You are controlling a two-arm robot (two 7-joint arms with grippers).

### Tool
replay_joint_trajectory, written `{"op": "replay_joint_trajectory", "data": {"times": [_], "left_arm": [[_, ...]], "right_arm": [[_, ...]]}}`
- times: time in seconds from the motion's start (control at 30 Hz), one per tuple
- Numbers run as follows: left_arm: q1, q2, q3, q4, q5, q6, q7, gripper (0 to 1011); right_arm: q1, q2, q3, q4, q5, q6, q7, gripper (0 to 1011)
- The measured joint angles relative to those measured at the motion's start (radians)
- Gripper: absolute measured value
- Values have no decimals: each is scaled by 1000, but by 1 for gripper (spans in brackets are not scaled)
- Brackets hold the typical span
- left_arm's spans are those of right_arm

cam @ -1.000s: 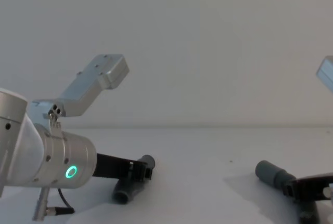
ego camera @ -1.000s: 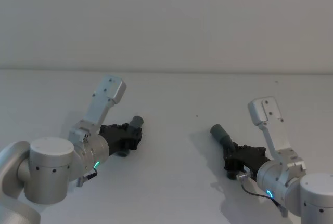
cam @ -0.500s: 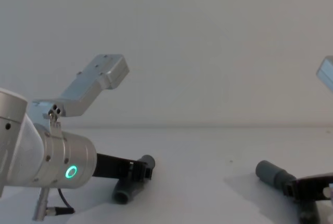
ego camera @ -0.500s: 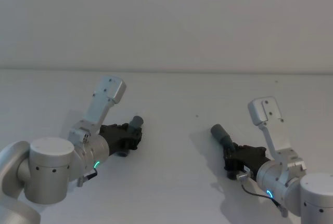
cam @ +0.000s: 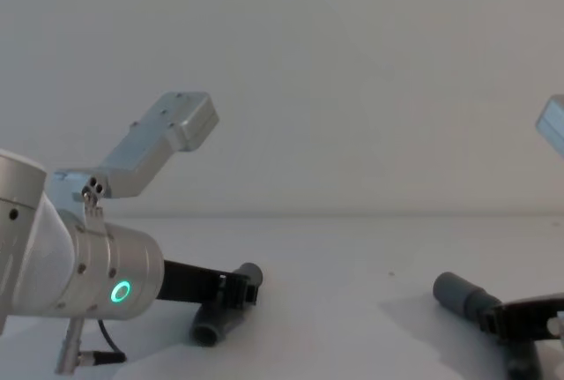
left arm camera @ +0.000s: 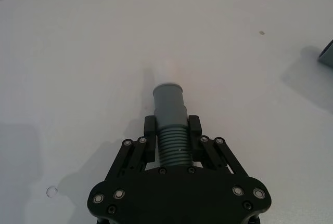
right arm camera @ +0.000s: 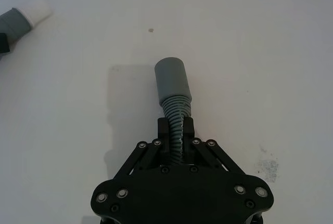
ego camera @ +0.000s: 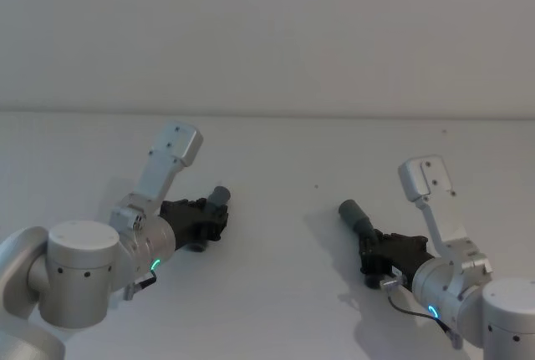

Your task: Use both hands to pick up one end of the pipe from the table, align the ends, and insert them.

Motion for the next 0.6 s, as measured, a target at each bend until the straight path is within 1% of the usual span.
{"op": "replay_joint_trajectory", "data": {"times": [0.6], "left_arm": [[0, 0, 0, 0, 0, 0, -1, 349]], "right_arm": [[0, 0, 0, 0, 0, 0, 0, 123]]}}
